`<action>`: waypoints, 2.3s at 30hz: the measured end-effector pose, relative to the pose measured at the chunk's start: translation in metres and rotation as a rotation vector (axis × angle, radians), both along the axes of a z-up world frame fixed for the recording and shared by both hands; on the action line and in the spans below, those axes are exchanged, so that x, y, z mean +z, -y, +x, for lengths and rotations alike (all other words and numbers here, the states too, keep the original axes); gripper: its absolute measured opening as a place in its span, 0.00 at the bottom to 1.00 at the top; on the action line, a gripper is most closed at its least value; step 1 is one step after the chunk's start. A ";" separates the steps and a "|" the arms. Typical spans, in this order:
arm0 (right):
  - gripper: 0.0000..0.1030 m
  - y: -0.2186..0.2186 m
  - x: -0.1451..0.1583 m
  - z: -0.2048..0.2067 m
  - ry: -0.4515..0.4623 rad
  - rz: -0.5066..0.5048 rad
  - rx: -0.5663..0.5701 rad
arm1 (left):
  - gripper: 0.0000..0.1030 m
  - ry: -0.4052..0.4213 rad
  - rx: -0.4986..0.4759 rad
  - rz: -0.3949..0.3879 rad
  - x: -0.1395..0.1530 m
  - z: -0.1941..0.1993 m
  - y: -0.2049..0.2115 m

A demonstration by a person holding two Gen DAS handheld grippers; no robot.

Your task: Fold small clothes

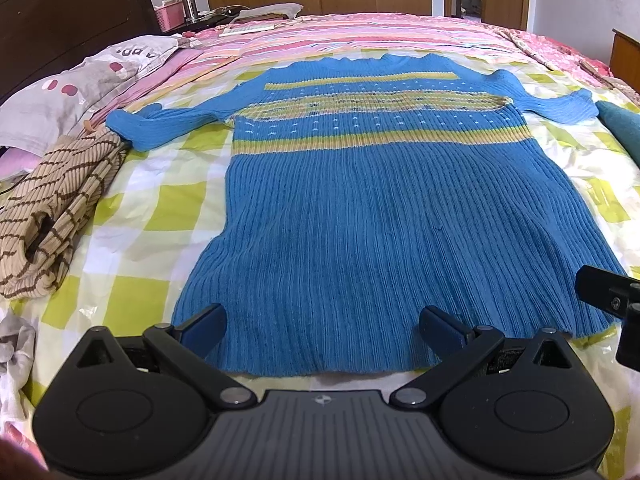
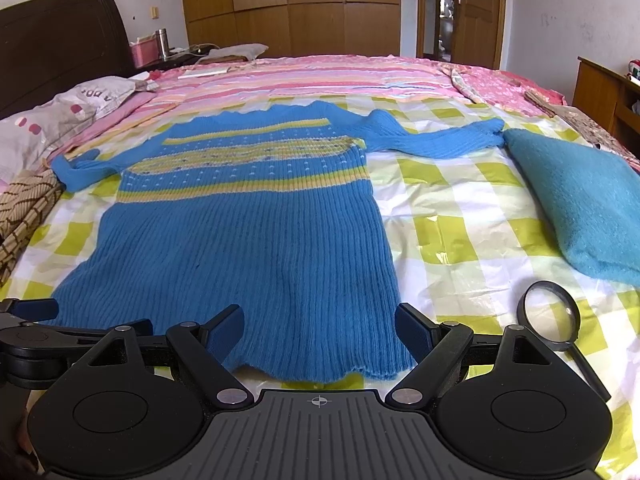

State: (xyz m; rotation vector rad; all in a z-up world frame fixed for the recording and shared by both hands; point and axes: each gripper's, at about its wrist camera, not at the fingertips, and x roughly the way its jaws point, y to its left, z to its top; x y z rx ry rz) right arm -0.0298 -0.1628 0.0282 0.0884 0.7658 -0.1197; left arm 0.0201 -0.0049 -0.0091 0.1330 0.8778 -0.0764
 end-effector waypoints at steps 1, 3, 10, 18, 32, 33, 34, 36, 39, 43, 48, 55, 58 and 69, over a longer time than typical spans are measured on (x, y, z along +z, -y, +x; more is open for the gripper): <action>0.82 0.001 -0.001 0.003 -0.002 0.001 -0.003 | 1.00 -0.002 -0.001 0.000 -0.001 0.003 0.000; 0.82 0.003 -0.003 0.007 -0.007 0.004 -0.009 | 1.00 -0.003 -0.003 0.000 -0.002 0.010 0.001; 0.82 0.008 -0.014 0.026 -0.031 0.012 -0.028 | 1.00 -0.010 -0.004 -0.006 -0.012 0.030 0.002; 0.82 0.010 -0.020 0.032 -0.040 0.022 -0.026 | 1.00 -0.004 0.006 -0.016 -0.017 0.033 0.001; 0.82 0.015 -0.015 0.032 -0.026 0.051 -0.023 | 1.00 -0.033 0.003 -0.052 -0.016 0.032 -0.005; 0.81 0.015 -0.014 0.032 -0.024 0.054 -0.021 | 1.00 -0.031 -0.004 -0.049 -0.015 0.032 -0.006; 0.81 0.015 -0.012 0.032 -0.019 0.054 -0.018 | 1.00 -0.028 -0.008 -0.047 -0.014 0.031 -0.006; 0.81 0.016 -0.008 0.033 -0.006 0.049 -0.016 | 1.00 -0.021 -0.002 -0.046 -0.011 0.030 -0.008; 0.81 0.017 -0.003 0.035 0.008 0.048 -0.014 | 1.00 -0.003 0.007 -0.047 -0.005 0.029 -0.010; 0.80 0.018 0.003 0.038 0.023 0.043 -0.013 | 1.00 0.031 0.009 -0.038 0.005 0.032 -0.009; 0.79 0.021 0.011 0.045 0.041 0.025 -0.009 | 1.00 0.060 0.005 -0.033 0.017 0.041 -0.006; 0.79 0.033 0.024 0.061 0.068 0.021 -0.022 | 1.00 0.081 -0.008 -0.021 0.026 0.060 0.006; 0.79 0.041 0.028 0.068 0.073 0.024 -0.031 | 1.00 0.086 -0.023 -0.019 0.029 0.068 0.015; 0.65 0.072 0.034 0.088 0.068 0.047 -0.056 | 1.00 0.109 -0.087 -0.019 0.040 0.091 0.049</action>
